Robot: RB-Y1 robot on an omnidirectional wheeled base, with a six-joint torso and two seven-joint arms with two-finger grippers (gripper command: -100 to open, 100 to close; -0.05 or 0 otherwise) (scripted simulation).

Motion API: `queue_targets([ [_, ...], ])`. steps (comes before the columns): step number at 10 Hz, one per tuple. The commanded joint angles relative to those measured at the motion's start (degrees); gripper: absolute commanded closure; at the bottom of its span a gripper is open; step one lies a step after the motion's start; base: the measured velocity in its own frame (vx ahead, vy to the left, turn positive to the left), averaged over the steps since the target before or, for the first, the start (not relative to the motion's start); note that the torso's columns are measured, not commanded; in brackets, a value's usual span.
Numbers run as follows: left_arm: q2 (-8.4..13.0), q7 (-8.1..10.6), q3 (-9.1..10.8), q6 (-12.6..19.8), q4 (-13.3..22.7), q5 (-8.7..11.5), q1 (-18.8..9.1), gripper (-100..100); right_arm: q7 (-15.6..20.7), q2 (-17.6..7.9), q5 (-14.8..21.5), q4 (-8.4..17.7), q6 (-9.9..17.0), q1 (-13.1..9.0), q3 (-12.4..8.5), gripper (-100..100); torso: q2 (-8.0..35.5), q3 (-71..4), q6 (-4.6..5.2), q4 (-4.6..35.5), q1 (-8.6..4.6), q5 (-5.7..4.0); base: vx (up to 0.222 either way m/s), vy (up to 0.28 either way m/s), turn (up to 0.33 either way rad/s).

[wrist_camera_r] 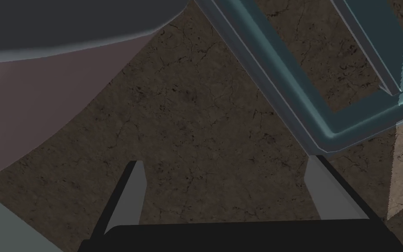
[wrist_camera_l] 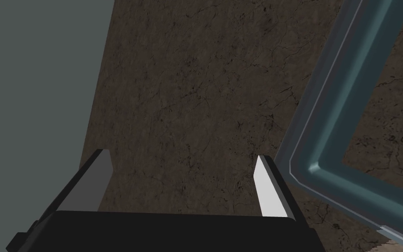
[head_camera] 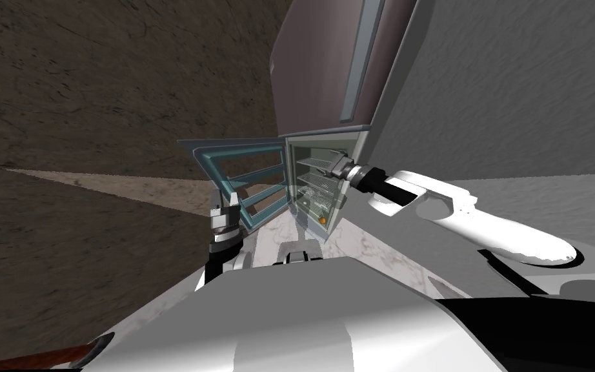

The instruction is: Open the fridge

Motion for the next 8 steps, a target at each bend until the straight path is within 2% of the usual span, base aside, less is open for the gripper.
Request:
queue_targets([
  [1,0.0,0.00,0.00,0.0,0.0,0.0,0.0,0,4.2,-4.3,-0.4,-0.2,3.0,-2.1,-0.1,-100,0.1,0.0,-0.02,0.0,-0.18,-0.03,0.029,0.115,-0.070],
  [2,0.0,0.00,0.00,0.0,0.0,0.0,0.0,0,4.4,-4.9,-0.4,-0.2,3.0,-2.1,-0.1,-100,0.1,0.1,0.00,0.0,-0.29,-0.08,0.020,0.099,-0.039],
  [4,0.0,0.00,0.01,0.0,0.0,0.0,0.0,0,8.1,-8.9,-0.6,-1.0,6.2,-4.3,-0.1,-100,0.2,0.1,0.01,0.0,-0.22,-0.07,0.010,0.126,-0.107],
  [5,0.0,0.00,0.00,0.0,0.0,0.0,0.0,0,8.4,-9.6,-0.6,-1.0,6.2,-4.3,-0.1,-100,0.1,0.1,0.01,0.0,-0.11,-0.03,0.019,0.126,-0.032],
  [7,0.0,0.00,0.00,0.0,0.0,0.0,0.0,0,11.9,-13.5,-0.8,-2.4,8.9,-6.2,-0.1,-100,0.1,0.0,0.00,0.0,-0.17,-0.04,0.022,0.139,-0.072],
  [8,0.0,0.00,0.00,0.0,0.0,0.0,0.0,0,11.9,-13.9,-0.8,-2.4,8.9,-6.2,-0.1,-100,0.0,0.0,0.00,0.0,-0.10,-0.03,0.028,0.126,-0.037],
])
